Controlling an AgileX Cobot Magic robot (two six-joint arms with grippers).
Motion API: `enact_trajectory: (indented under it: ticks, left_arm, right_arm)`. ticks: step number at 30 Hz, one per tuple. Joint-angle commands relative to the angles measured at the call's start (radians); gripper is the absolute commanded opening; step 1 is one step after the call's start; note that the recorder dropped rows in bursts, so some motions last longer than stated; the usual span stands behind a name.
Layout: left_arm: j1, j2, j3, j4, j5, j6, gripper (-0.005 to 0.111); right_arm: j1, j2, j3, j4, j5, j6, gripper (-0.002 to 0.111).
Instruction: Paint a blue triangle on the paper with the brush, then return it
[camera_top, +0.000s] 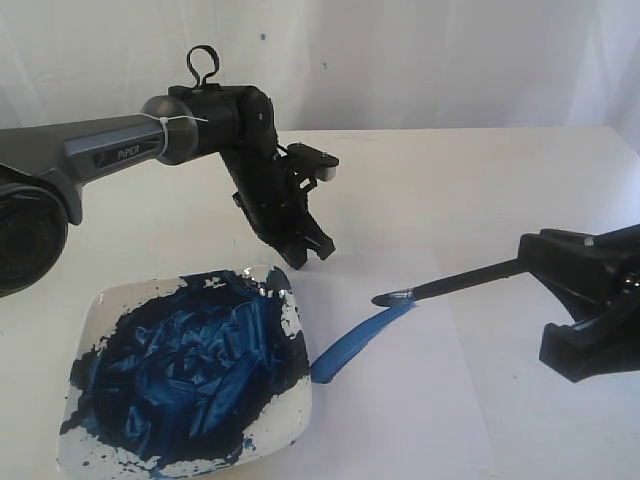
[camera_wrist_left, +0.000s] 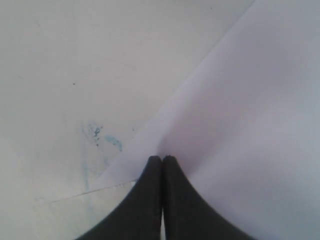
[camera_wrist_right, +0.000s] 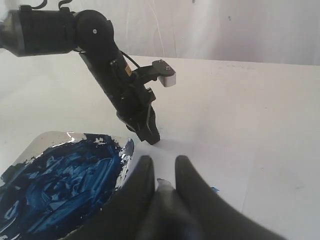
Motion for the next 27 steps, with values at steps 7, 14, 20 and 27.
enact_trajectory:
  ticks: [7,14,20,27]
  left_arm:
    - [-0.003,0.008,-0.002,-0.009,0.028,-0.003,0.000]
    - [-0.003,0.008,-0.002,-0.009,0.026,-0.003,0.000]
    - [-0.003,0.008,-0.002,-0.009,0.026,-0.003,0.000]
    - [-0.003,0.008,-0.002,-0.009,0.026,-0.003,0.000]
  right_arm:
    - [-0.009,-0.008,0.001,0.014,0.004,-0.078,0.000]
    - [-0.009,-0.049,0.001,0.465,-0.017,-0.546,0.000]
    - [-0.009,-0.078,0.001,0.463,0.047,-0.537,0.000]
    - [-0.009,-0.078,0.001,0.466,0.051,-0.516,0.000]
